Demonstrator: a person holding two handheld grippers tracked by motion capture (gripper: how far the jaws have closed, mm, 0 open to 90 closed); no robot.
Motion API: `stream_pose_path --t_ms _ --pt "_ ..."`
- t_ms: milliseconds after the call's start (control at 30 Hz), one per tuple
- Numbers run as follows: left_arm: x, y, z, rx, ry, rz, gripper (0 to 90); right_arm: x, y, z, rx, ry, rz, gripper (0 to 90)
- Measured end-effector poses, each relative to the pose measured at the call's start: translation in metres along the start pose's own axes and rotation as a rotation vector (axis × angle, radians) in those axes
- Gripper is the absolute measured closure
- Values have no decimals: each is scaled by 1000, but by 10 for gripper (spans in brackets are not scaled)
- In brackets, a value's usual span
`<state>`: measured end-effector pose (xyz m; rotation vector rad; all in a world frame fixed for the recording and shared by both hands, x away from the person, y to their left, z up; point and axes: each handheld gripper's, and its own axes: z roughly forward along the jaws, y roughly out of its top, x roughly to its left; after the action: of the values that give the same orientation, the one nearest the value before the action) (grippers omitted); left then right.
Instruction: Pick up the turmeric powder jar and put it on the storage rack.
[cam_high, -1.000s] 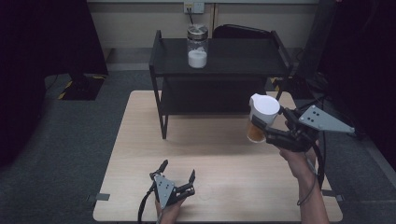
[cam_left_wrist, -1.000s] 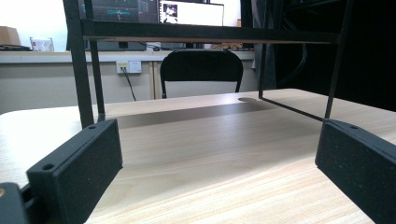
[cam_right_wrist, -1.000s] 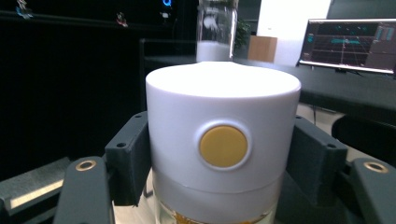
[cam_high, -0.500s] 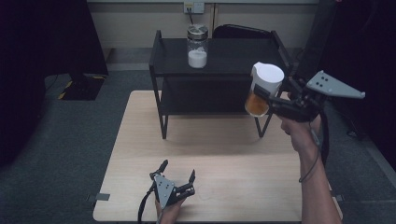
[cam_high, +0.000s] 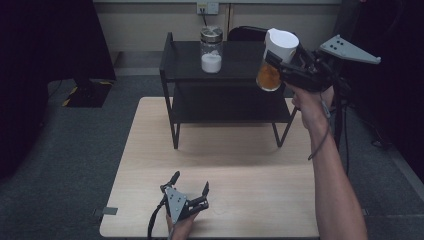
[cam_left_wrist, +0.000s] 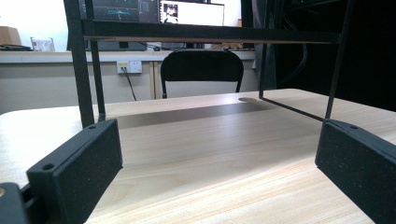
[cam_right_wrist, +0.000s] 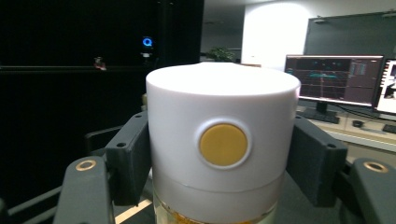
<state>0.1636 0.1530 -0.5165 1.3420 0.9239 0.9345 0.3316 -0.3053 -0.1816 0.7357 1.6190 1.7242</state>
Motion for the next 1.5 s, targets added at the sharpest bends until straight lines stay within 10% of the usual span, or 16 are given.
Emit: stream_pose_path --t_ms 800,1500 --pt "0 0 0 2 1 3 0 7 7 70 69 -174 13 307" --pt "-1 0 0 2 5 3 0 1 10 84 123 -144 15 306"
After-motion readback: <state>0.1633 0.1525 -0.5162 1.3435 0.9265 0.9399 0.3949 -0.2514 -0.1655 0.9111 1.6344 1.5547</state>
